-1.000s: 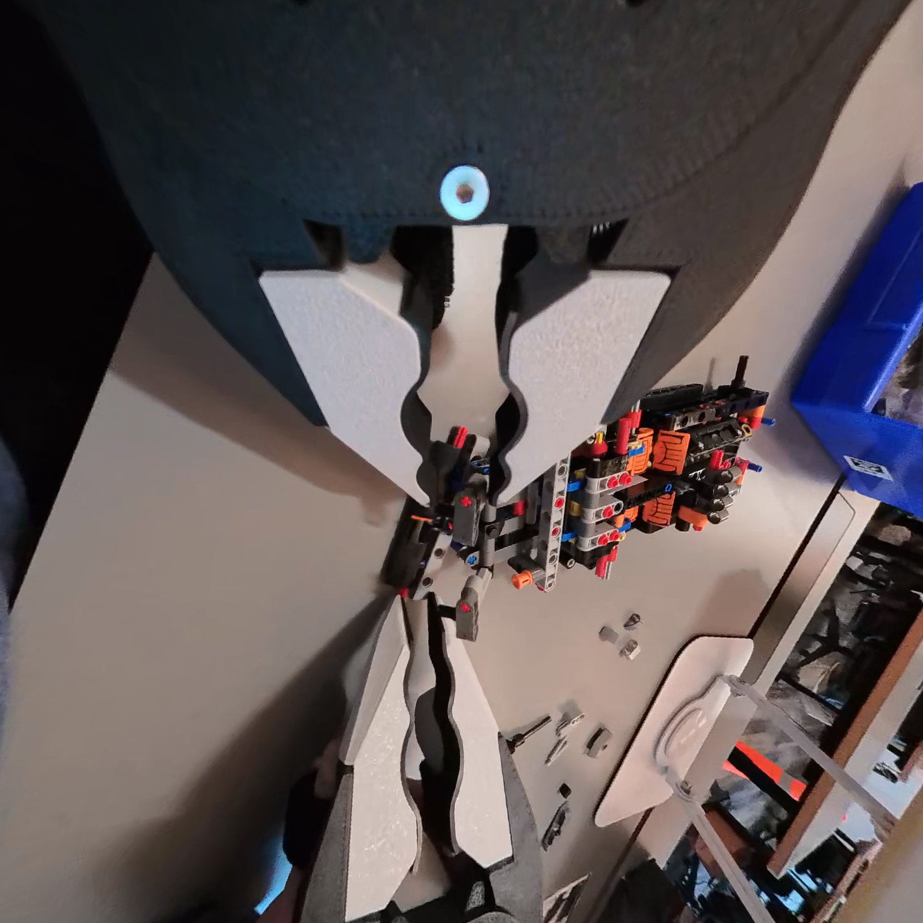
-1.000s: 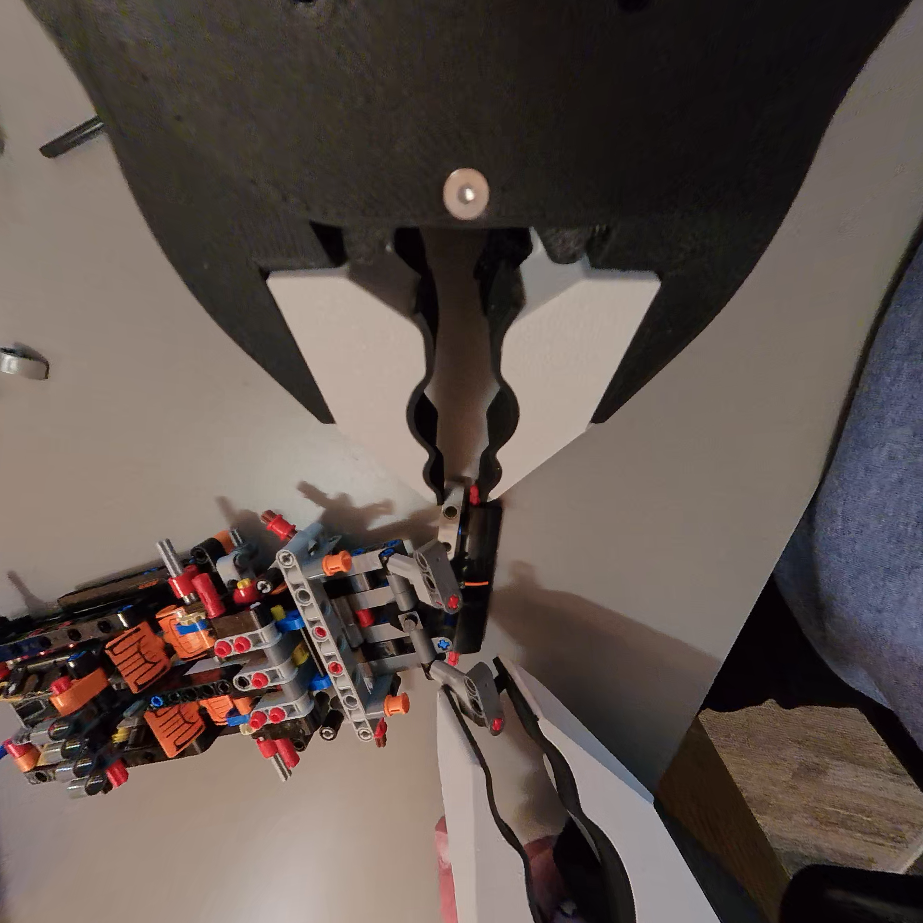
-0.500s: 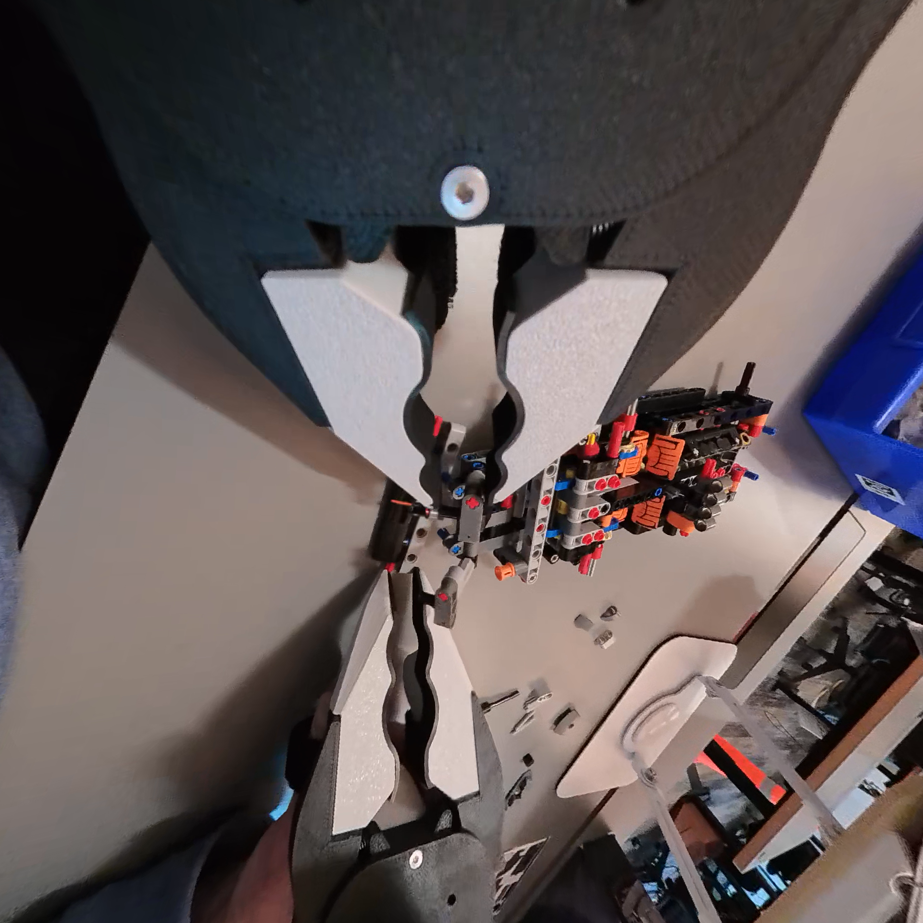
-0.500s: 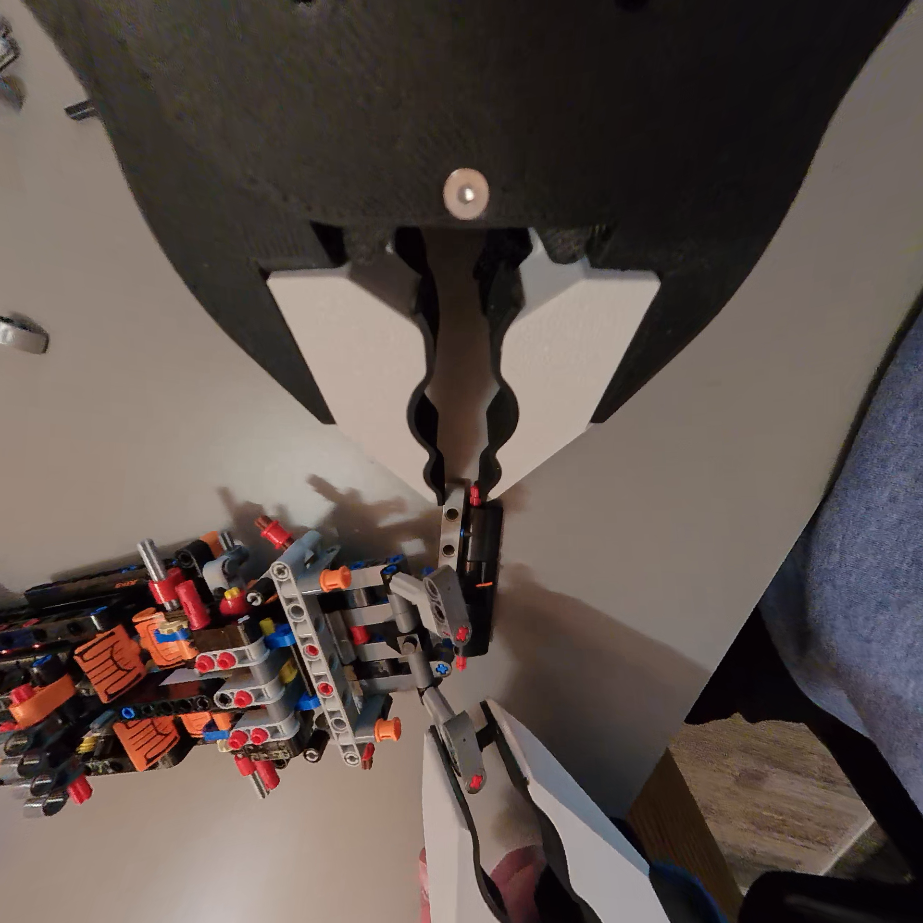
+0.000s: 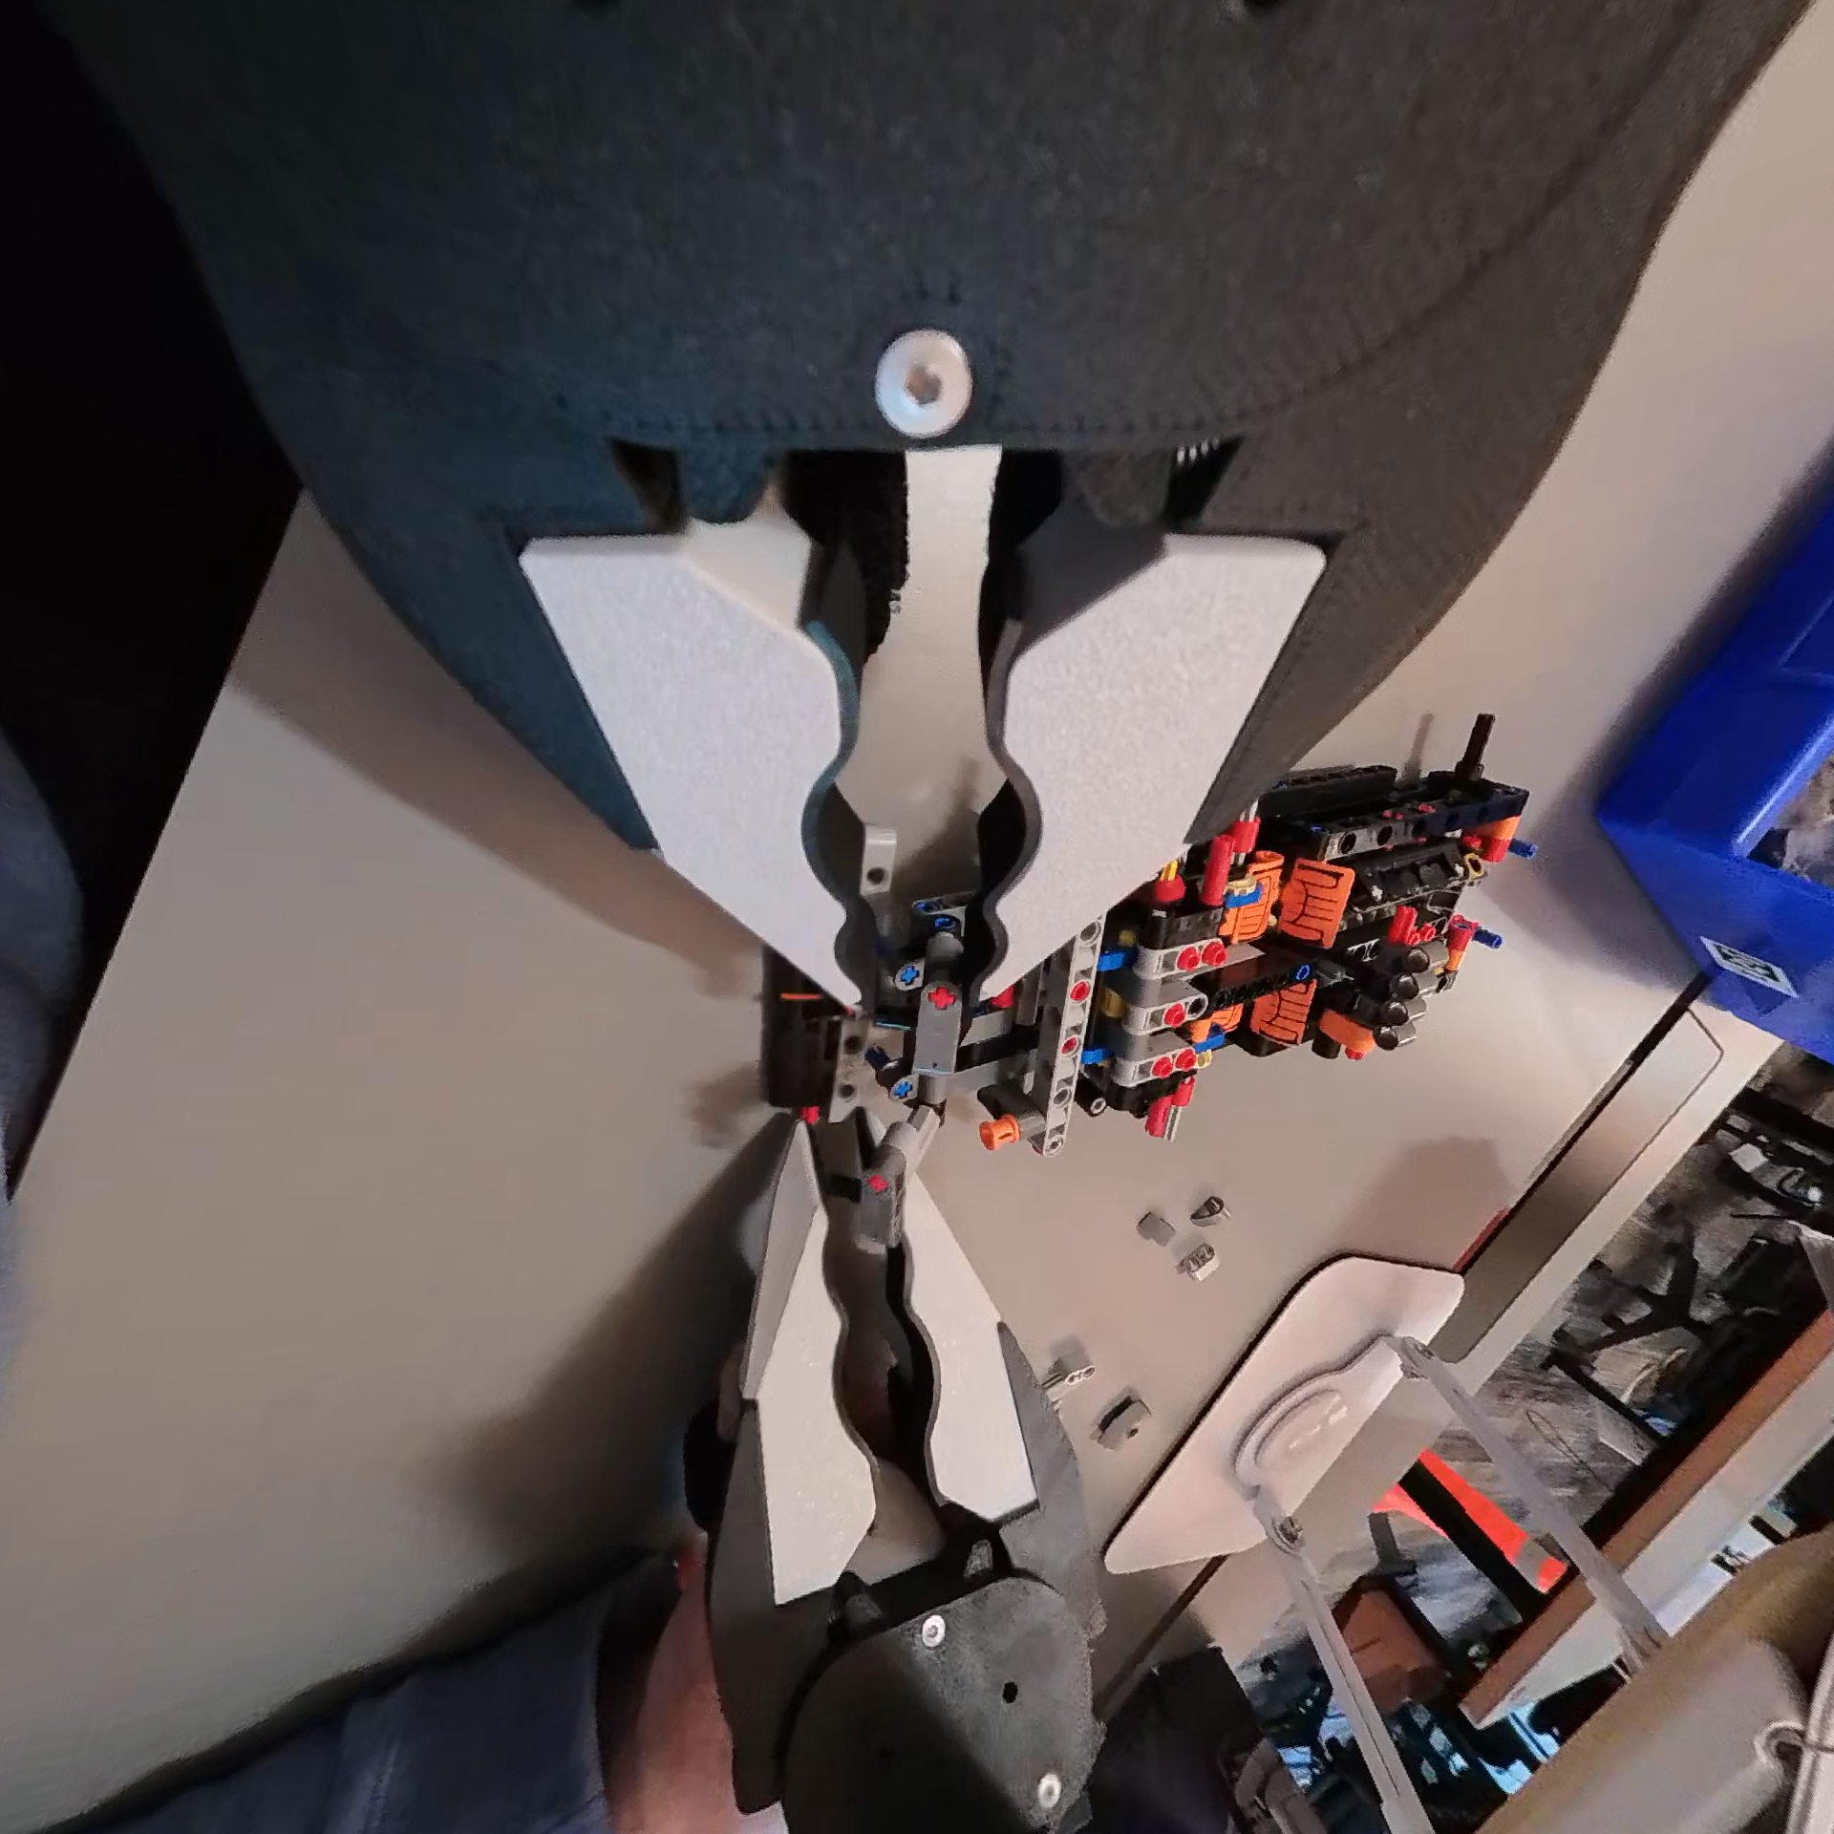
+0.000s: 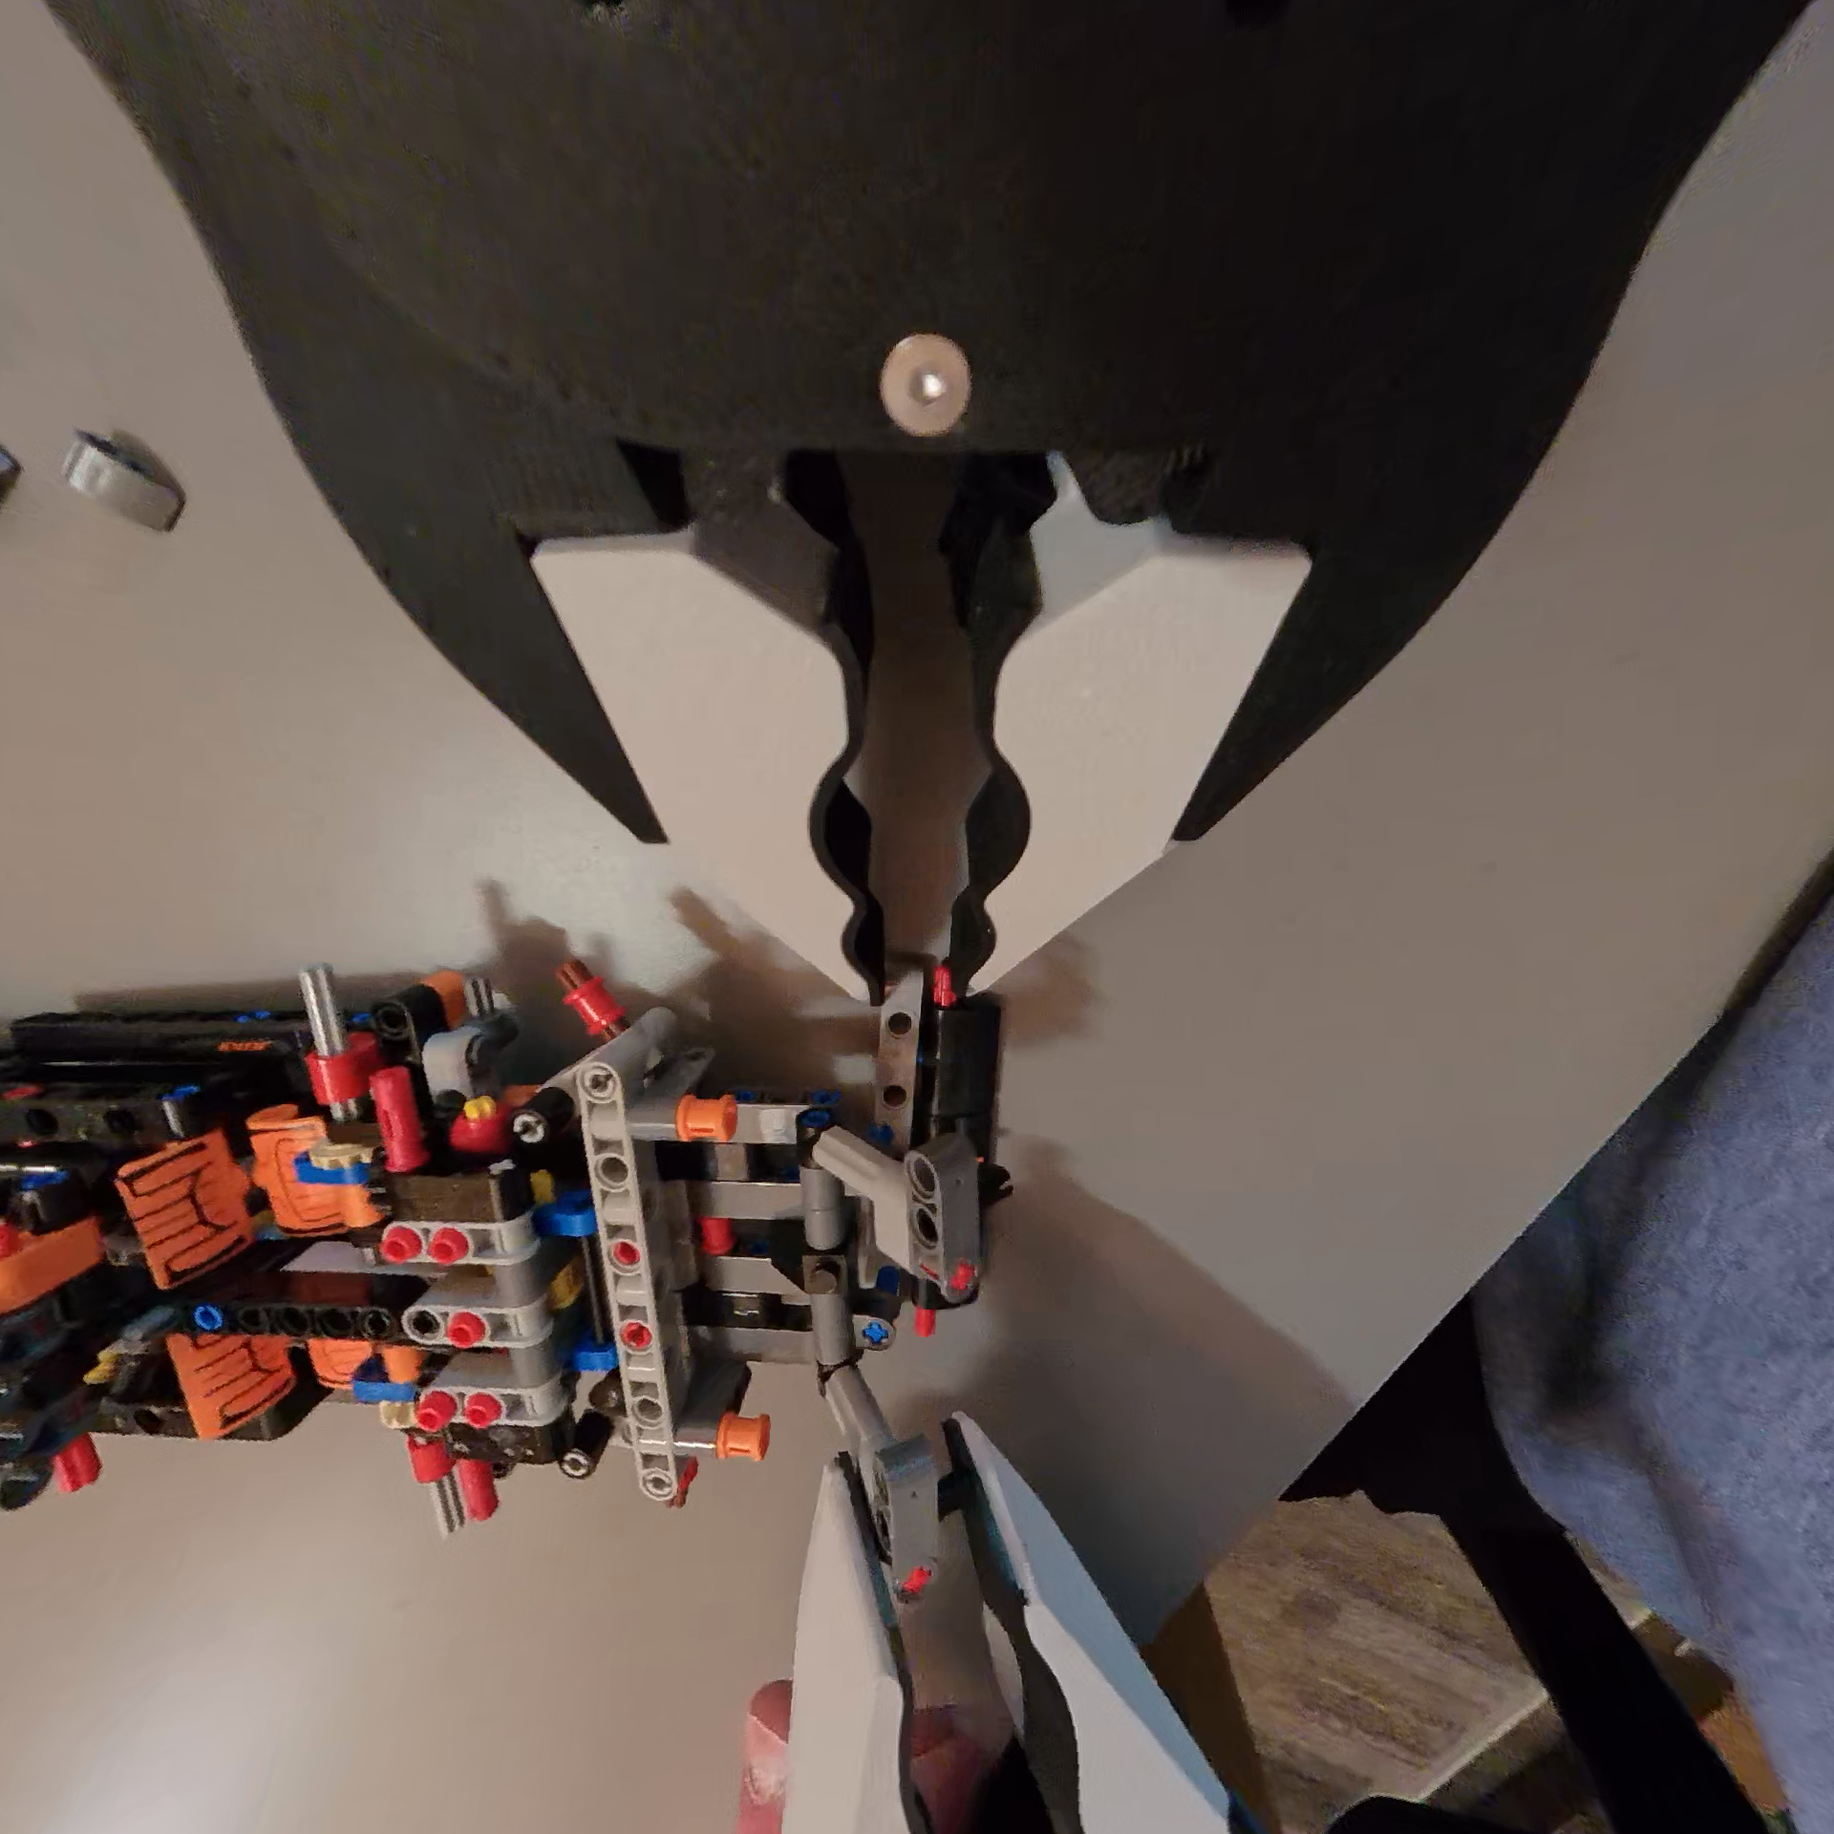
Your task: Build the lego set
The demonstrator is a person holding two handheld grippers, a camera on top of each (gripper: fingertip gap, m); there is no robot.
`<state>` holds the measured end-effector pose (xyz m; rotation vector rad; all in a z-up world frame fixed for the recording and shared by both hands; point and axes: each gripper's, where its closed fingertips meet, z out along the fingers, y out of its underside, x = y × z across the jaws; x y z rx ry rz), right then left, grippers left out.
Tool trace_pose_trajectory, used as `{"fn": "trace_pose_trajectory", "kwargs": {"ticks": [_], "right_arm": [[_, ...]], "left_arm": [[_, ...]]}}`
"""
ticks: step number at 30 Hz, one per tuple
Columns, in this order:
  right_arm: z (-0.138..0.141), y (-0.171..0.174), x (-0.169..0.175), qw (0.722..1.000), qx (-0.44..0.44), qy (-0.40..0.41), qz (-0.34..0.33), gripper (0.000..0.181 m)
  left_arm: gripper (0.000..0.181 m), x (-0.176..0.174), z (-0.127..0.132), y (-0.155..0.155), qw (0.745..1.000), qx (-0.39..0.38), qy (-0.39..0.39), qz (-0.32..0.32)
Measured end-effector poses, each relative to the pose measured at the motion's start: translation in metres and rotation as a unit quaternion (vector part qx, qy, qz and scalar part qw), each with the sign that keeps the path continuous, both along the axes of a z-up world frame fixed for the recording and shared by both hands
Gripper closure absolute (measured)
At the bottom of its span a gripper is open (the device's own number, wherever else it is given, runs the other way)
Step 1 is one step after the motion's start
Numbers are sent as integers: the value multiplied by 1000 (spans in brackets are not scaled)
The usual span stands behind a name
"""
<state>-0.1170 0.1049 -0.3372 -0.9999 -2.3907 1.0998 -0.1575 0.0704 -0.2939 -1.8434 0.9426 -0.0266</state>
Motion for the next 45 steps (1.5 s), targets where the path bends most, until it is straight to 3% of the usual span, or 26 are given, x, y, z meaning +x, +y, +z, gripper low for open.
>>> {"fn": "trace_pose_trajectory", "kwargs": {"ticks": [11, 40, 45], "right_arm": [[0, -2, -5, 999, -9, -11, 49, 171], [0, -2, -6, 999, -16, -17, 39, 171], [-1, -2, -6, 999, -12, -19, 32, 163]], "left_arm": [[166, -1, -5, -1, 1000, -6, 8, 2], [166, -4, -11, -4, 1000, -12, 5, 0], [165, -5, -11, -3, 1000, -7, 6, 4]]}}
